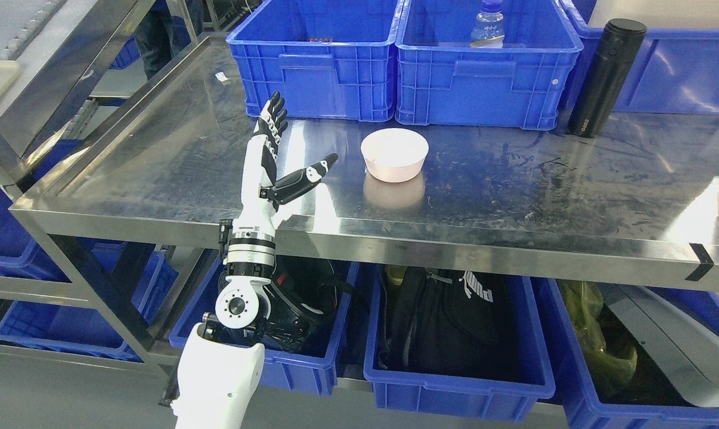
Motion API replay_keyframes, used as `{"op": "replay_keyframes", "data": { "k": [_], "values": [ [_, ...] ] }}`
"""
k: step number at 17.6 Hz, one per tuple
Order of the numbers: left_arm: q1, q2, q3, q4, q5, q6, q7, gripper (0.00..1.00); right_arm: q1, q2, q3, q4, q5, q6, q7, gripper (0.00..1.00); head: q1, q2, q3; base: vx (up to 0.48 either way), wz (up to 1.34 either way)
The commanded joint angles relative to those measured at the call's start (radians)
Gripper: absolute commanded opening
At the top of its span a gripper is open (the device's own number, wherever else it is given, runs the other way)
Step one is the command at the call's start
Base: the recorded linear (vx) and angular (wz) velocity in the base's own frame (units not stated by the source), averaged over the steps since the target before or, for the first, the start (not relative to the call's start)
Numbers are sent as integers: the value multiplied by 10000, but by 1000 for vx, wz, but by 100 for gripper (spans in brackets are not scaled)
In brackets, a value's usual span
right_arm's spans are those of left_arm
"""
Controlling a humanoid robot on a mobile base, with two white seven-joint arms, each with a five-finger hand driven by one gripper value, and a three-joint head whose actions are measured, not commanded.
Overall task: Stack pink IKEA bowl on shelf middle layer
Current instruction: 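Raise the left hand and reach toward the pink bowl on the shelf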
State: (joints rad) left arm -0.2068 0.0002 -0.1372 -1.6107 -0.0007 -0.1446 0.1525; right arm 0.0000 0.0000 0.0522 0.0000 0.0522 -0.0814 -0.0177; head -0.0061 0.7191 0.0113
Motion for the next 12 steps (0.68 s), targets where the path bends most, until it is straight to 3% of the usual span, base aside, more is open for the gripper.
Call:
{"op": "replay_keyframes", "data": {
  "k": [1,4,7,8,12],
  "values": [
    [-49,172,129,0,-85,-11,-22,100,31,-175,0,-175,0,1,-7,100,0,0,0,0,0],
    [-507,269,99,0,-192,35,-572,100,31,-175,0,-175,0,1,-7,100,0,0,0,0,0],
    [-1839,1710,100,183,-1796,203,-926,100,46,-175,0,-175,0,1,-7,100,0,0,0,0,0],
    [-2436,2627,-190,200,-3246,568,-1838,100,31,-175,0,-175,0,1,-7,100,0,0,0,0,0],
    [-3879,3294,-806,200,-6447,649,-7031,100,31,-175,0,-175,0,1,-7,100,0,0,0,0,0]
  ]
}}
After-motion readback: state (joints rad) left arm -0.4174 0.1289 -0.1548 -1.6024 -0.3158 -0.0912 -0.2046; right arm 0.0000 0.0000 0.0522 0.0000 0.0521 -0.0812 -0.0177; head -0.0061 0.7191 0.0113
